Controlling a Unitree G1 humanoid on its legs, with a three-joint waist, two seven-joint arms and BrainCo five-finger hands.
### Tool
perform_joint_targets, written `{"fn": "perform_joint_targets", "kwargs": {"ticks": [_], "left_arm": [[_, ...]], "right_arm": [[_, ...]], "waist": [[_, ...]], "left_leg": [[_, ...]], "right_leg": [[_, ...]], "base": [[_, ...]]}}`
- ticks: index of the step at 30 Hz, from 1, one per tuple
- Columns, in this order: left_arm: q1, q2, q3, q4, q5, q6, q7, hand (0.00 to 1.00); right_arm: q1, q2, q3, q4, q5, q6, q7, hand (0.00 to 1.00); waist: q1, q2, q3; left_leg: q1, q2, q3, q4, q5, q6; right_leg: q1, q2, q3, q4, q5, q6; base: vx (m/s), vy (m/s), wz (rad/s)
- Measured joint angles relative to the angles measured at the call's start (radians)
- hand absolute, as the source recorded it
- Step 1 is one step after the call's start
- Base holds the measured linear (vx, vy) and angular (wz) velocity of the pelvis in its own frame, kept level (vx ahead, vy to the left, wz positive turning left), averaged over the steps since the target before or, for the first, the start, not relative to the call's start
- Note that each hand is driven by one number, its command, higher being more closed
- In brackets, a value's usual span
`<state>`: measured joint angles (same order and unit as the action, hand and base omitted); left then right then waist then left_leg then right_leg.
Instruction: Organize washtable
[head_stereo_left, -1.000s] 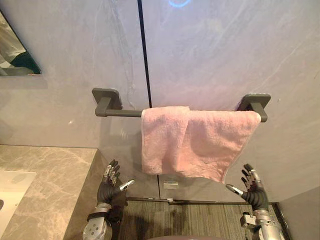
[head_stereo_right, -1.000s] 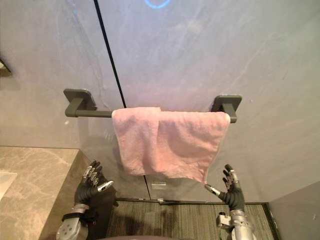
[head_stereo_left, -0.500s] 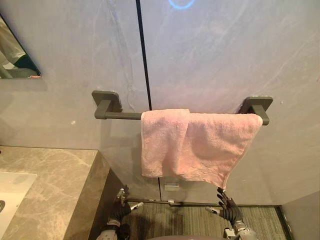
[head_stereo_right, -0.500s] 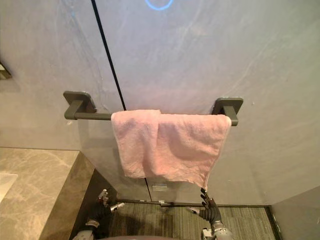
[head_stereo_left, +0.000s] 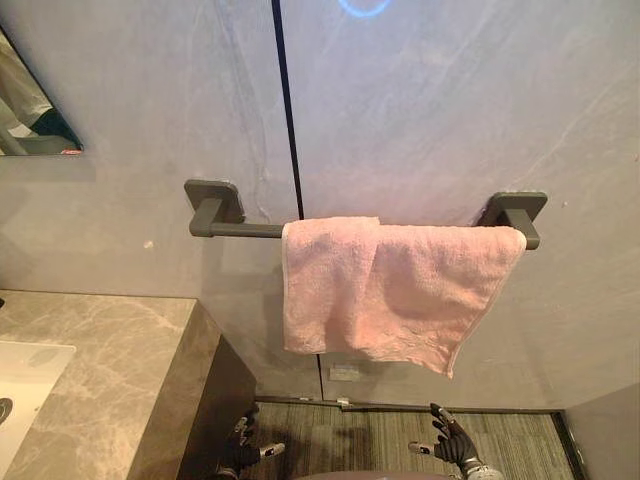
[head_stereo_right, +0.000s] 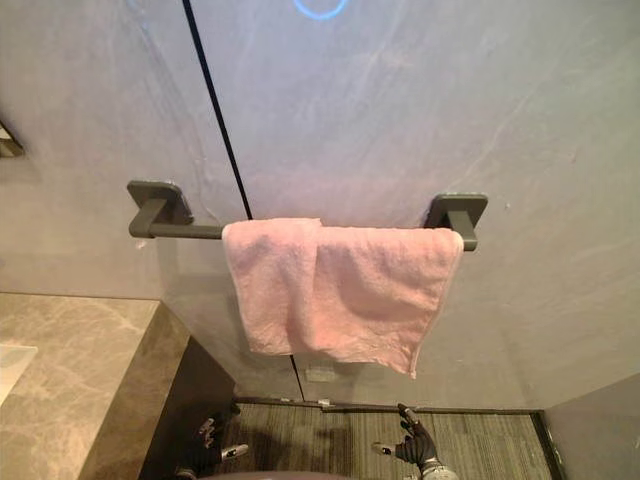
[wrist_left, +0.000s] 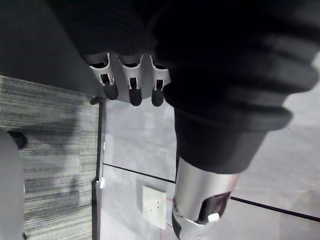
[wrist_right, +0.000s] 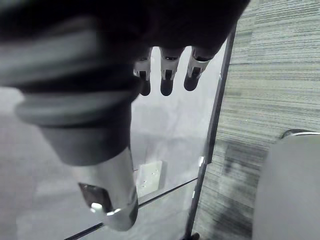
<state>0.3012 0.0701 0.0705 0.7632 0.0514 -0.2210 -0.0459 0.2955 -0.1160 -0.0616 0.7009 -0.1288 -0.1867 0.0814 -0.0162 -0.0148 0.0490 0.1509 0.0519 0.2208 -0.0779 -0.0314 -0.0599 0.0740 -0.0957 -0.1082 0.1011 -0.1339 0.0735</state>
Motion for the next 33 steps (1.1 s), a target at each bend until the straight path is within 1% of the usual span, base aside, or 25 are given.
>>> {"fn": "perform_joint_targets", "kwargs": {"ticks": [1,4,7,10,11,13,14,15,16,17,19,22,23,24,25,26,27,28,29,30,31,32,33], "left_arm": [[-0.007,0.004,0.000,0.009,0.000,0.000,0.006,0.00],[-0.018,0.013,0.002,0.025,0.000,0.000,0.006,0.00],[-0.020,0.017,0.011,0.027,-0.001,0.000,0.007,0.00],[-0.026,0.020,0.011,0.041,-0.001,0.000,0.008,0.00],[-0.033,0.021,0.011,0.047,-0.001,0.001,0.008,0.00],[-0.042,0.020,0.011,0.052,-0.001,0.006,0.008,0.00],[-0.046,0.020,0.011,0.052,-0.001,0.006,0.007,0.00],[-0.048,0.020,0.012,0.050,-0.001,0.006,0.007,0.00],[-0.059,0.024,0.012,0.049,-0.002,0.007,0.007,0.00],[-0.074,0.028,0.011,0.049,-0.002,0.010,0.007,0.00],[-0.090,0.031,0.010,0.048,-0.003,0.016,0.006,0.00],[-0.089,0.036,0.010,0.029,-0.004,0.019,0.007,0.00],[-0.090,0.037,0.010,0.020,-0.007,0.019,0.007,0.00],[-0.093,0.043,0.010,0.010,-0.015,0.019,0.007,0.00],[-0.096,0.045,0.010,0.009,-0.018,0.019,0.007,0.00],[-0.095,0.052,0.010,0.007,-0.022,0.019,0.008,0.00],[-0.095,0.059,0.012,0.000,-0.023,0.019,0.009,0.00],[-0.095,0.066,0.013,-0.006,-0.026,0.019,0.012,0.00],[-0.094,0.083,0.012,-0.012,-0.046,0.019,0.029,0.00],[-0.096,0.092,0.012,-0.011,-0.058,0.020,0.033,0.00],[-0.096,0.086,0.012,-0.010,-0.060,0.019,0.034,0.00],[-0.098,0.061,0.009,-0.002,-0.061,0.020,0.037,0.00],[-0.105,0.038,0.006,0.007,-0.063,0.020,0.039,0.00]], "right_arm": [[-0.011,-0.001,-0.001,0.016,-0.001,0.000,-0.002,0.00],[-0.027,-0.003,-0.003,0.046,-0.001,0.001,-0.016,0.00],[-0.034,-0.008,-0.004,0.071,-0.001,0.002,-0.017,0.00],[-0.042,-0.012,-0.012,0.082,-0.002,0.014,-0.018,0.00],[-0.054,-0.012,-0.012,0.096,-0.007,0.019,-0.018,0.00],[-0.069,-0.013,-0.012,0.100,-0.020,0.021,-0.018,0.00],[-0.086,-0.015,-0.010,0.100,-0.023,0.022,-0.018,0.00],[-0.098,-0.016,-0.010,0.100,-0.025,0.022,-0.018,0.00],[-0.120,-0.019,-0.009,0.100,-0.033,0.023,-0.018,0.00],[-0.142,-0.022,-0.006,0.100,-0.040,0.025,-0.018,0.00],[-0.157,-0.026,0.002,0.099,-0.042,0.038,-0.017,0.00],[-0.148,-0.028,0.005,0.096,-0.042,0.038,-0.017,0.00],[-0.145,-0.029,0.006,0.094,-0.042,0.038,-0.017,0.00],[-0.137,-0.029,0.006,0.077,-0.042,0.039,-0.017,0.00],[-0.130,-0.029,0.006,0.070,-0.042,0.039,-0.017,0.00],[-0.117,-0.029,0.006,0.067,-0.042,0.039,-0.017,0.00],[-0.120,-0.029,0.006,0.062,-0.041,0.039,-0.016,0.00],[-0.123,-0.029,0.006,0.057,-0.041,0.039,-0.016,0.00],[-0.135,-0.029,0.006,0.050,-0.040,0.039,-0.016,0.00],[-0.149,-0.036,0.006,0.048,-0.038,0.039,-0.017,0.00],[-0.157,-0.043,0.007,0.047,-0.038,0.039,-0.018,0.00],[-0.173,-0.066,0.031,0.045,-0.028,0.039,-0.020,0.00],[-0.175,-0.082,0.032,0.042,-0.026,0.039,-0.021,0.00]], "waist": [[-0.001,0.003,0.003],[-0.002,0.002,0.010],[-0.004,-0.004,0.018],[-0.010,-0.005,0.024],[-0.011,0.001,0.033],[-0.008,-0.002,0.042],[-0.001,0.006,0.050],[0.002,0.008,0.054],[0.001,0.000,0.072],[-0.002,-0.001,0.094],[-0.001,-0.002,0.119],[-0.003,0.000,0.119],[-0.006,0.000,0.119],[-0.012,-0.002,0.119],[-0.012,-0.007,0.116],[-0.012,-0.014,0.110],[-0.008,-0.022,0.100],[-0.004,-0.029,0.095],[0.006,-0.052,0.080],[0.011,-0.054,0.069],[0.020,-0.049,0.065],[0.035,-0.035,0.062],[0.027,-0.017,0.070]], "left_leg": [[0.003,0.000,0.000,0.000,0.000,0.000],[0.002,0.000,-0.001,0.000,0.000,0.000],[0.002,-0.001,-0.002,0.000,0.000,0.000],[0.002,-0.001,0.000,0.000,0.000,0.000],[0.003,-0.001,0.003,0.000,0.000,0.001],[-0.002,0.001,0.018,-0.003,0.000,0.001],[-0.010,0.001,0.035,-0.003,-0.001,0.001],[-0.016,0.001,0.042,-0.001,-0.002,0.003],[-0.036,0.000,0.058,0.013,-0.007,0.007],[-0.048,-0.002,0.064,0.027,-0.010,0.010],[-0.056,0.003,0.064,0.052,-0.020,0.012],[-0.075,0.018,0.037,0.092,-0.032,0.013],[-0.085,0.022,0.022,0.097,-0.031,0.014],[-0.104,0.020,-0.008,0.120,-0.031,0.014],[-0.108,0.020,-0.022,0.131,-0.031,0.013],[-0.130,0.025,-0.051,0.164,-0.034,0.008],[-0.176,0.039,-0.077,0.217,-0.042,-0.005],[-0.203,0.047,-0.086,0.244,-0.045,-0.012],[-0.264,0.061,-0.108,0.302,-0.058,-0.044],[-0.304,0.079,-0.139,0.321,-0.053,-0.071],[-0.318,0.090,-0.144,0.320,-0.046,-0.083],[-0.346,0.122,-0.171,0.312,-0.016,-0.106],[-0.359,0.142,-0.203,0.300,0.009,-0.119]], "right_leg": [[0.008,0.001,0.000,-0.008,0.004,-0.001],[0.010,0.002,0.002,-0.019,0.012,-0.001],[0.010,0.002,0.002,-0.019,0.014,-0.001],[0.007,0.002,0.007,-0.020,0.016,0.000],[0.005,0.004,0.013,-0.020,0.018,-0.001],[-0.017,0.007,0.032,-0.011,0.019,-0.001],[-0.046,0.008,0.052,0.017,0.014,-0.002],[-0.063,0.007,0.059,0.035,0.008,-0.001],[-0.118,-0.001,0.084,0.112,-0.019,0.006],[-0.156,-0.009,0.088,0.176,-0.032,0.019],[-0.190,-0.013,0.089,0.251,-0.033,0.020],[-0.204,-0.016,0.099,0.310,-0.033,0.020],[-0.211,-0.018,0.107,0.334,-0.042,0.011],[-0.237,-0.044,0.115,0.434,-0.085,-0.014],[-0.242,-0.058,0.124,0.480,-0.093,-0.009],[-0.248,-0.090,0.169,0.550,-0.099,0.000],[-0.251,-0.101,0.240,0.570,-0.096,0.002],[-0.251,-0.100,0.280,0.564,-0.093,0.004],[-0.246,-0.102,0.343,0.509,-0.089,0.043],[-0.226,-0.090,0.327,0.443,-0.148,0.104],[-0.217,-0.083,0.315,0.411,-0.166,0.106],[-0.197,-0.059,0.269,0.348,-0.209,0.087],[-0.181,-0.040,0.239,0.331,-0.231,0.063]], "base": [[0.00,0.000,0.00],[0.00,0.000,0.00],[0.00,0.000,0.00],[-0.02,-0.007,-0.04],[-0.04,-0.010,-0.16],[-0.04,-0.004,-0.30],[-0.03,0.006,-0.35],[-0.04,0.001,-0.45],[-0.03,-0.021,-0.32],[-0.05,-0.035,-0.24],[-0.05,-0.028,0.01],[0.00,-0.017,0.28],[-0.01,-0.081,0.73],[0.00,-0.091,0.68],[0.00,-0.114,0.83],[-0.01,-0.201,0.70],[-0.04,-0.249,0.66],[-0.09,-0.386,0.49],[-0.11,-0.427,0.39],[-0.13,-0.436,0.29],[-0.14,-0.419,0.20],[-0.17,-0.386,0.30],[-0.19,-0.377,0.65]]}}
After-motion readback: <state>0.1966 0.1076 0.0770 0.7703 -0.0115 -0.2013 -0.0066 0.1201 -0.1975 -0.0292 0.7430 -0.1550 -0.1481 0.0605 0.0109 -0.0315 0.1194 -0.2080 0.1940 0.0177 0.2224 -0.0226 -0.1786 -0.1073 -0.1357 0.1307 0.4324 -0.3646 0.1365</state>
